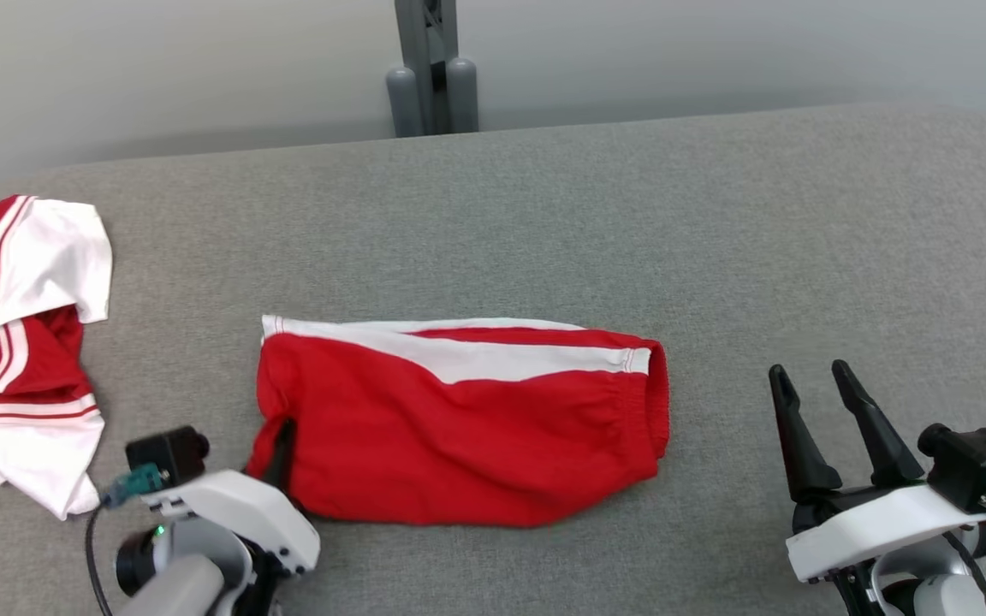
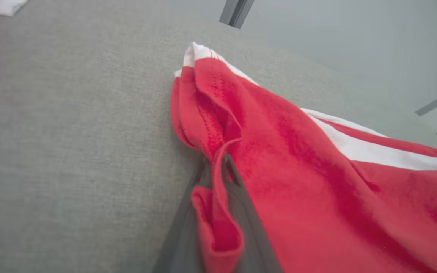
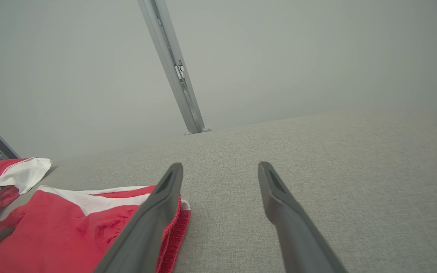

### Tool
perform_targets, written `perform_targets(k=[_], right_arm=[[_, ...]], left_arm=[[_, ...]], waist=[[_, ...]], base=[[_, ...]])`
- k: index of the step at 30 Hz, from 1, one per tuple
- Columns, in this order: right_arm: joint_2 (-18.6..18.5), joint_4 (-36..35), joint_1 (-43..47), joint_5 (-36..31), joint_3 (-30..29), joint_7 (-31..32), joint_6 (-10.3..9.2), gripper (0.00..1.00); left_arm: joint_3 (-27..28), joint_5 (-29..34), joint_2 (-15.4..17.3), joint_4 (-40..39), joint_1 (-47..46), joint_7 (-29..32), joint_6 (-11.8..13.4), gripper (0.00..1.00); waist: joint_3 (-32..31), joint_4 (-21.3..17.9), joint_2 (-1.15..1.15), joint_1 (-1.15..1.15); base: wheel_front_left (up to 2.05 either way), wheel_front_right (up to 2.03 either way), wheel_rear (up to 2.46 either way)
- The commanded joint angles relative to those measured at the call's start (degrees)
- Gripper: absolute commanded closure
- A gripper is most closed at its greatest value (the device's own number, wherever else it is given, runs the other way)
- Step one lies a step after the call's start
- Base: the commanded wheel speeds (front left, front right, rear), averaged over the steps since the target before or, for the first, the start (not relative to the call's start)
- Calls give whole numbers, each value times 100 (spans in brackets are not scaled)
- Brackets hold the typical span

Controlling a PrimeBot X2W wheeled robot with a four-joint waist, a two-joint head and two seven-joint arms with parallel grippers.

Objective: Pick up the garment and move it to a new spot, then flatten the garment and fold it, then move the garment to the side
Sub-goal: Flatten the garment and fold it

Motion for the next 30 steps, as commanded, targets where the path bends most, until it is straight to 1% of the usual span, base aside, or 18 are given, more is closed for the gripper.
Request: perform_targets(k=[1, 5, 8, 9, 11, 12, 13, 15, 16, 18, 24, 27, 30], right_arm=[[-31, 19, -47, -24, 22, 101, 1, 0], [-30, 72, -123, -20, 104, 280, 1, 0], [-30, 130, -174, 40, 156, 363, 1, 0], [-31, 151, -189, 47, 169, 380, 1, 0], [-31, 189, -215, 69, 191, 410, 1, 0], [-31, 211, -222, 70, 196, 424, 1, 0], [-32, 226, -229, 75, 195, 418, 1, 0], [-31, 246, -234, 80, 201, 429, 1, 0], [-32, 265, -220, 74, 183, 446, 1, 0], [-31, 271, -191, 78, 155, 463, 1, 0], [-31, 344, -12, 205, -50, 497, 1, 0], [-29, 456, 71, 399, -28, 506, 1, 0], [-29, 558, 98, 567, 43, 472, 1, 0]], left_arm=[[61, -34, 30, -259, 245, -52, 180, 100], [95, -44, 38, -849, 698, -91, 548, 100], [101, 43, 83, -1120, 895, -126, 747, 100], [111, 72, 84, -1203, 943, -141, 767, 100], [137, 165, 116, -1326, 1006, -152, 769, 51], [153, 228, 149, -1369, 1021, -155, 795, 6], [184, 307, 167, -1397, 1033, -169, 826, 0], [257, 510, 184, -1462, 1052, -185, 852, 0], [413, 748, 206, -1578, 1063, -189, 896, 0], [600, 1033, 242, -1706, 1134, -187, 925, 0], [1067, 1934, 302, -2194, 1453, -190, 993, 0], [1193, 2196, 319, -2382, 1647, -190, 998, 0], [1285, 2315, 301, -2495, 1767, -191, 1006, 0]], waist=[[-74, 90, 0, 0], [-170, 197, 0, 0], [-237, 248, 0, 0], [-262, 265, 0, 0], [-301, 295, 0, 0], [-321, 311, 0, 0], [-342, 327, 0, 0], [-376, 349, 0, 0], [-418, 374, 0, 0], [-458, 399, 0, 0], [-607, 505, 0, 0], [-652, 580, 0, 0], [-674, 648, 0, 0]], base=[[0, 0, 0], [0, 0, 0], [0, 0, 0], [0, 0, 0], [0, 0, 0], [0, 0, 0], [0, 0, 0], [0, 0, 0], [0, 0, 0], [0, 0, 0], [0, 0, 0], [0, 0, 0], [0, 0, 0]])
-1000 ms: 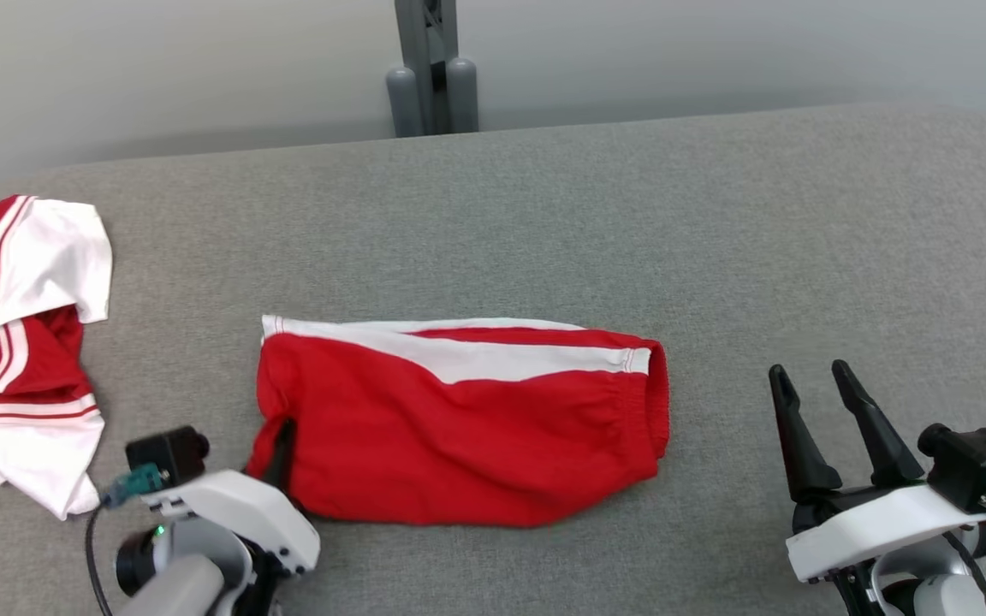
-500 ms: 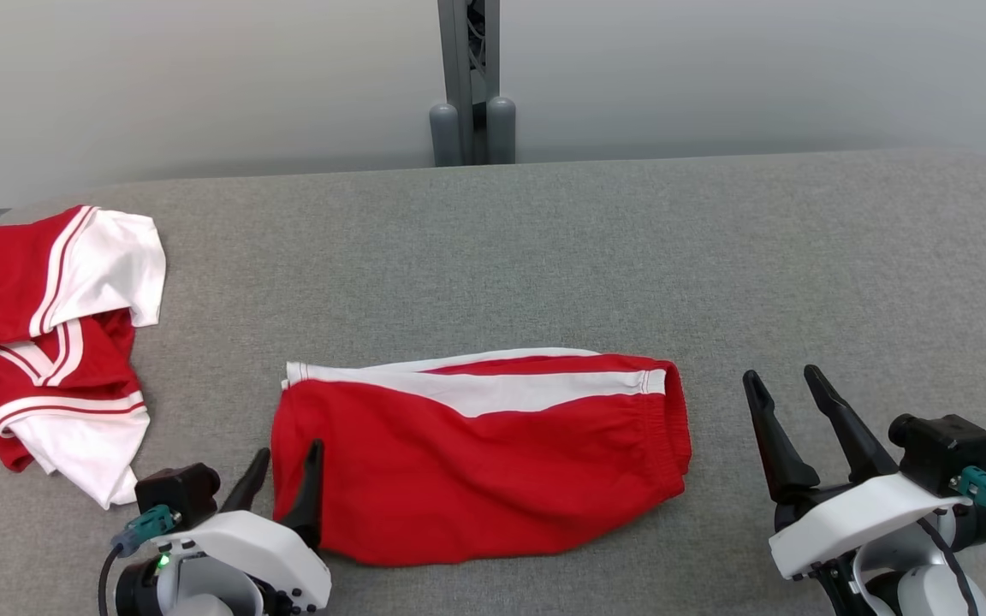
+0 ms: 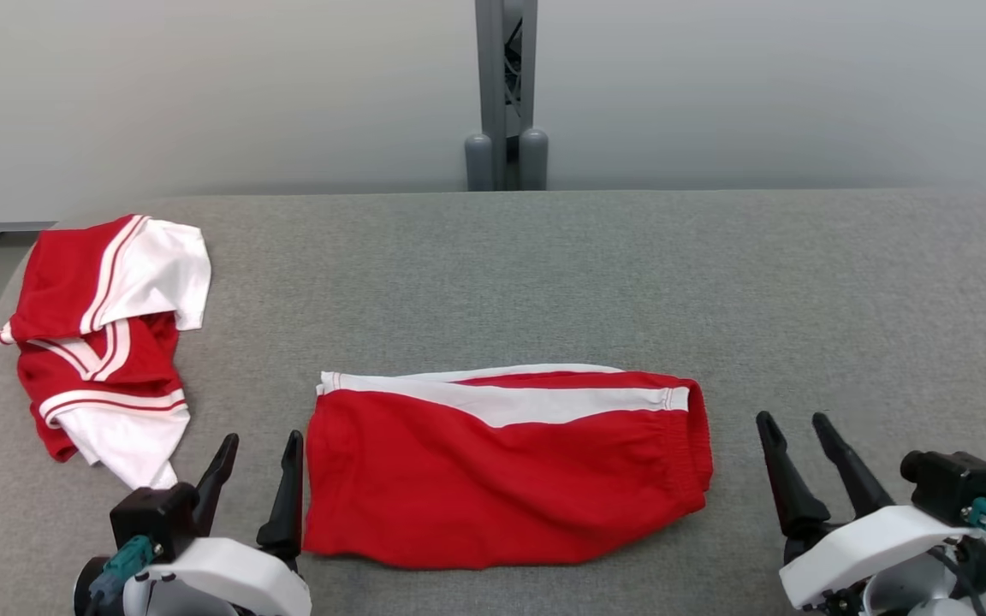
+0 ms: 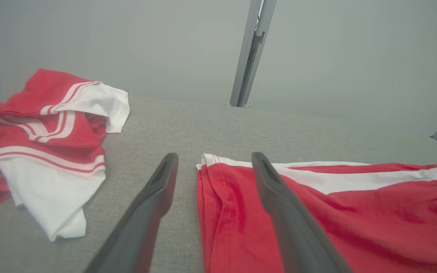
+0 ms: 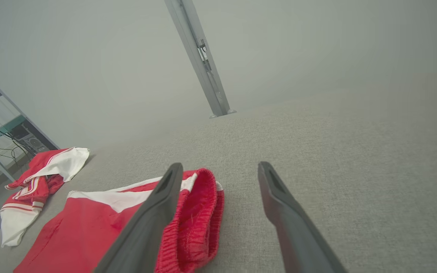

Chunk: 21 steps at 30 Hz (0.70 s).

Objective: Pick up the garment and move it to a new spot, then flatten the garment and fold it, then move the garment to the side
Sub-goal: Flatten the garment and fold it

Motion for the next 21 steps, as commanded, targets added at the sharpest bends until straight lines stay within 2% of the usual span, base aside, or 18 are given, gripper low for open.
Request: perform_targets(k=[1, 11, 18, 21], right_arm=[[-29, 68, 28, 77, 29, -27, 1, 0], [-30, 1101, -489, 372, 325, -158, 1, 0], [-32, 2135, -934, -21, 61, -78, 1, 0], [-28, 2497, -1046, 131, 73, -46, 1, 0]], left_arm=[[44, 57, 5, -41, 86, -28, 19, 0], [250, 279, -185, -216, 312, -30, -55, 0], [320, 331, -314, -219, 304, -30, -130, 0], [375, 350, -371, -190, 318, -29, -163, 0]], waist=[[-24, 70, 0, 0], [36, 550, 0, 0], [114, 814, 0, 0], [148, 899, 0, 0]], base=[[0, 0, 0], [0, 0, 0], [0, 0, 0], [0, 0, 0]])
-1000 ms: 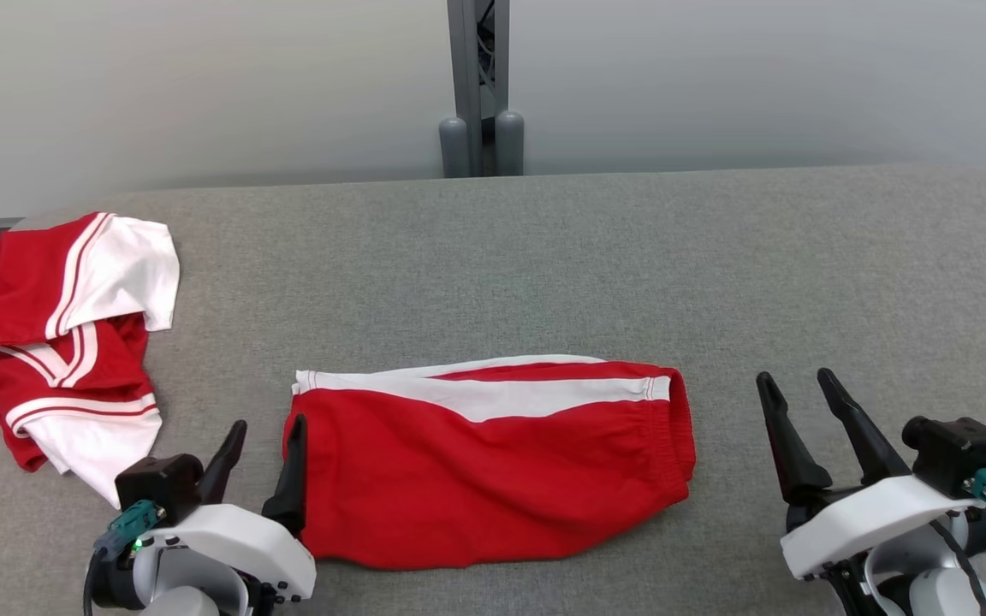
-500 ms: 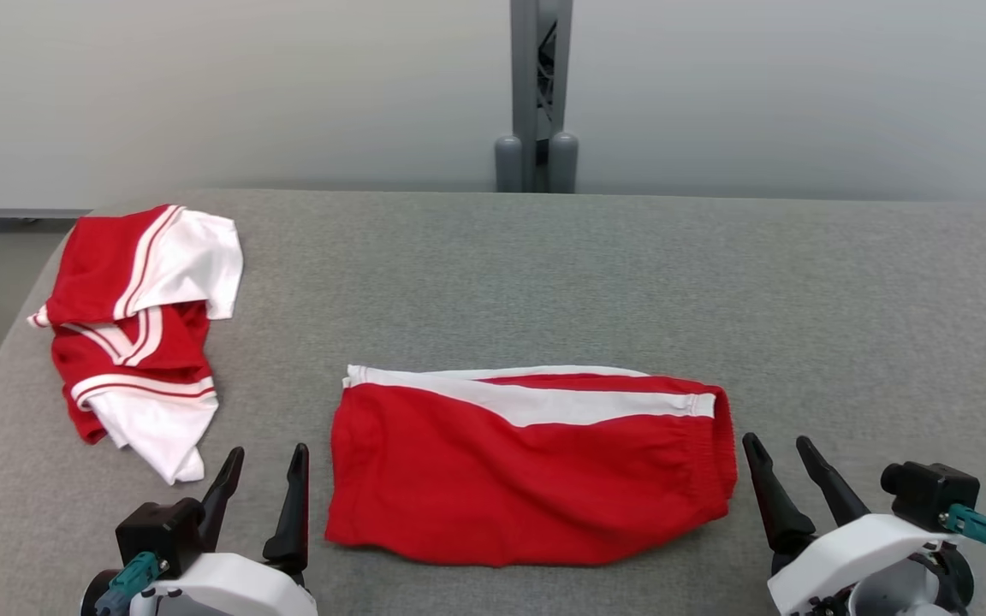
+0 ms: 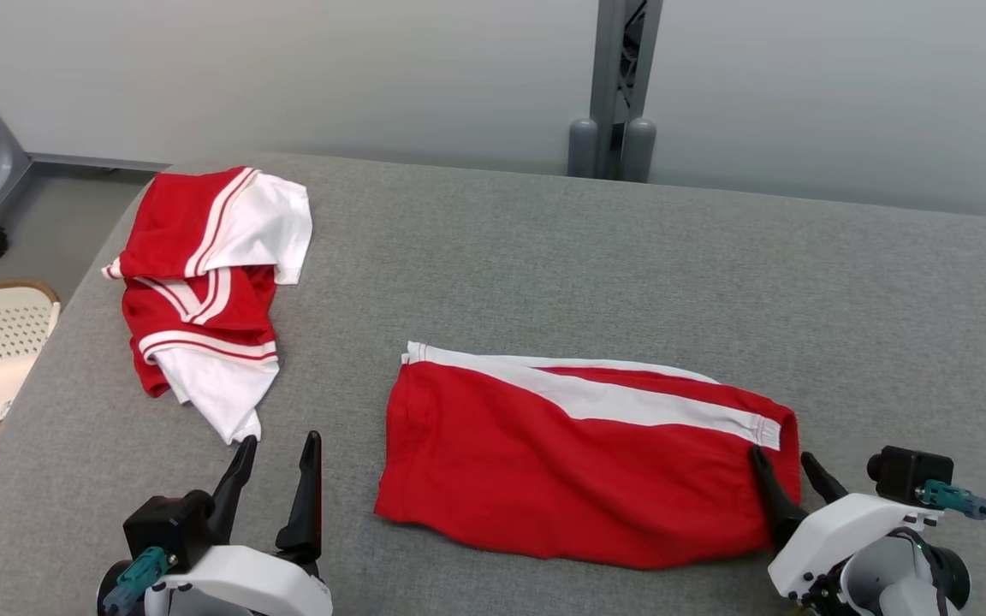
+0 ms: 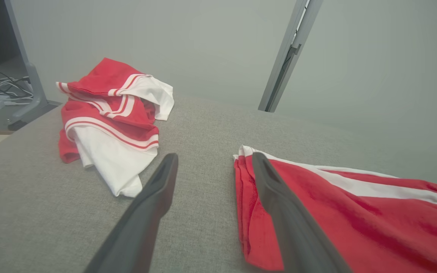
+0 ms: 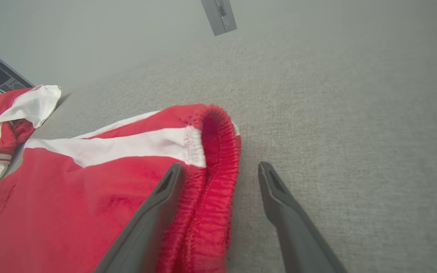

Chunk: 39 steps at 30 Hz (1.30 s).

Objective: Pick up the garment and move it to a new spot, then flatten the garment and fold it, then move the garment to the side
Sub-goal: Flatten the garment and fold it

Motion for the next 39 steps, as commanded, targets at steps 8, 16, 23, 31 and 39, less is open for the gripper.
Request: perform_targets(k=[8, 16, 23, 31, 39], right_arm=[[-31, 907, -326, 879, 187, 145, 1, 0], [-4, 1280, -559, 1993, 717, 201, 1, 97], [-19, 1396, -838, 2511, 738, 347, 1, 100], [-658, 1146, -1215, 2447, 369, 863, 1, 100], [-1417, 1443, -1575, 1617, -244, 1332, 1, 100]], left_arm=[[147, 129, -150, 92, 33, -28, -112, 0], [283, 179, -254, 187, 77, -29, -231, 0], [346, 222, -285, 213, 60, -29, -259, 0], [382, 257, -334, 167, 71, -29, -306, 0], [381, 244, -406, 73, 52, -29, -366, 0]], waist=[[80, 159, 0, 0], [109, 103, 0, 0], [99, -66, 0, 0], [73, -410, 0, 0], [56, -746, 0, 0]], base=[[0, 0, 0], [0, 0, 0], [0, 0, 0], [0, 0, 0], [0, 0, 0]])
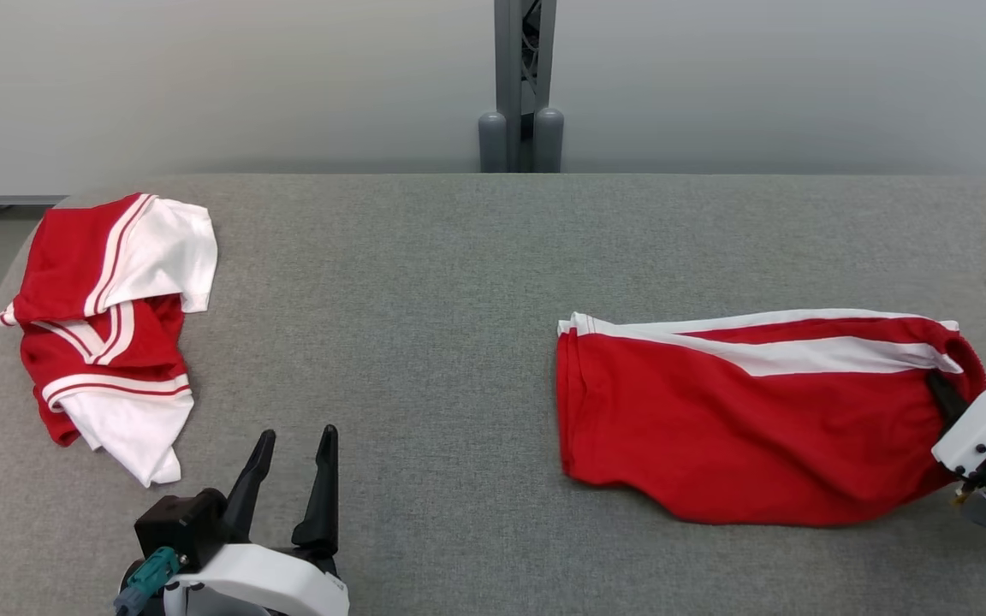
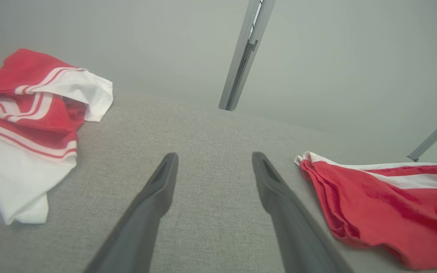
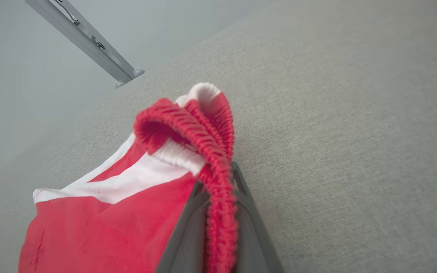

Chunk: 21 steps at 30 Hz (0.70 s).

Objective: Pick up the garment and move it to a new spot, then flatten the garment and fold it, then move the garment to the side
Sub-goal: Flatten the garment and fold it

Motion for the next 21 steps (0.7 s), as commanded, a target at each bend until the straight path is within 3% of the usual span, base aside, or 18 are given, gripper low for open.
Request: perform_targets(k=[1, 5, 9, 15, 21], right_arm=[[-28, 44, -127, -168, -119, 110, 1, 100], [45, 35, -263, -473, -385, 328, 1, 100], [358, -171, -341, -565, -587, 626, 1, 100], [996, -923, -196, -503, -754, 1289, 1, 100], [1370, -1660, 93, -808, -656, 1837, 1, 100]], left_arm=[[21, 22, 11, -30, -20, -29, -20, 0], [11, 0, -17, -38, -42, -29, -51, 0], [42, -91, -67, -30, -34, -29, -104, 0], [20, -136, -76, -6, -12, -25, -138, 0], [-28, -149, -74, -7, -1, -10, -149, 0]], waist=[[6, -90, 0, 0], [27, -171, 0, 0], [25, -206, 0, 0], [-36, -160, 0, 0], [-118, -2, 0, 0]], base=[[0, 0, 0], [0, 0, 0], [0, 0, 0], [0, 0, 0], [0, 0, 0]])
